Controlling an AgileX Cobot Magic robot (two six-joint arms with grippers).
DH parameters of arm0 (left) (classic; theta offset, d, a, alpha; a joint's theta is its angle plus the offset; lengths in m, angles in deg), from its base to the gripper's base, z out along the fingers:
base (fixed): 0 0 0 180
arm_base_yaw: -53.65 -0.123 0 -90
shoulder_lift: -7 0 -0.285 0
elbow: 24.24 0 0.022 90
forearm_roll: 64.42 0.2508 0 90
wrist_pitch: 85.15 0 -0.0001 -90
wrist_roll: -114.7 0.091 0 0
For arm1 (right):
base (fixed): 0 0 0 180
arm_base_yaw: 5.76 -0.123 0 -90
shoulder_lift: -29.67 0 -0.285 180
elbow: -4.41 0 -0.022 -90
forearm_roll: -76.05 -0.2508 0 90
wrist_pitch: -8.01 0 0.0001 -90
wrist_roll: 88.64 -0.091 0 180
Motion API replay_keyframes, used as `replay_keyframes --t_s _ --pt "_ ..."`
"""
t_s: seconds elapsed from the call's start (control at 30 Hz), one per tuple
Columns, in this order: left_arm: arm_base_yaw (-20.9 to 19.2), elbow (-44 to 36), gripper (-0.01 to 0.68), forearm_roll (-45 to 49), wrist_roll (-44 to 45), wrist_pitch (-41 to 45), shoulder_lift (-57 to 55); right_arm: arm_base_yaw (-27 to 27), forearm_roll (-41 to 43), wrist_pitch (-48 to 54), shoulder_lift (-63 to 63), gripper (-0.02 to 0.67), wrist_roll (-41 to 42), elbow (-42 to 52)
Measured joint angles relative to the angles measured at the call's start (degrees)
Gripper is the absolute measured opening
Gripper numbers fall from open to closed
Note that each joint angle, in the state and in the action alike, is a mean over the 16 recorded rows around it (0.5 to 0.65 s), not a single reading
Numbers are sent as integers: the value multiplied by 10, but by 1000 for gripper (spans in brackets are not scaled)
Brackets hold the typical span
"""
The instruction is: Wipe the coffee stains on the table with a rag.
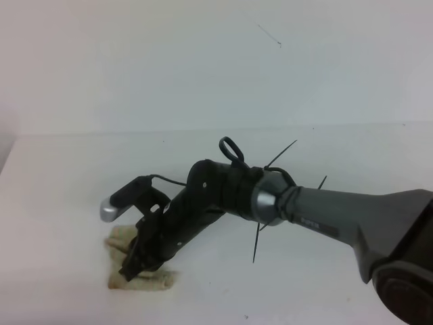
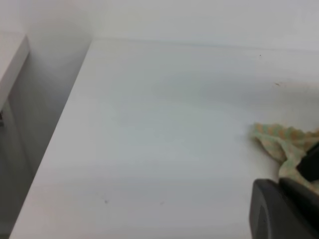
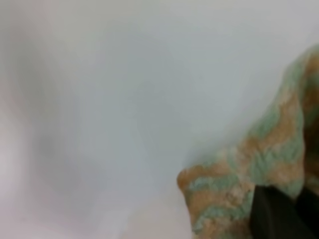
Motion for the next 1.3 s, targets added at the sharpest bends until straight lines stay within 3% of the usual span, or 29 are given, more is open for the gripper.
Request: replay_keyframes --t_s 0.33,0.8,1.03,1.3 --pt "0 0 -2 0 0 0 0 47 25 -16 1 8 -36 -2" --pt "0 0 -3 0 0 0 0 84 82 49 90 6 24 24" --pt "0 -1 -3 0 0 -1 1 108 121 40 199 9 24 113" --pt "0 -1 -2 0 0 -1 1 169 134 -17 360 11 27 288"
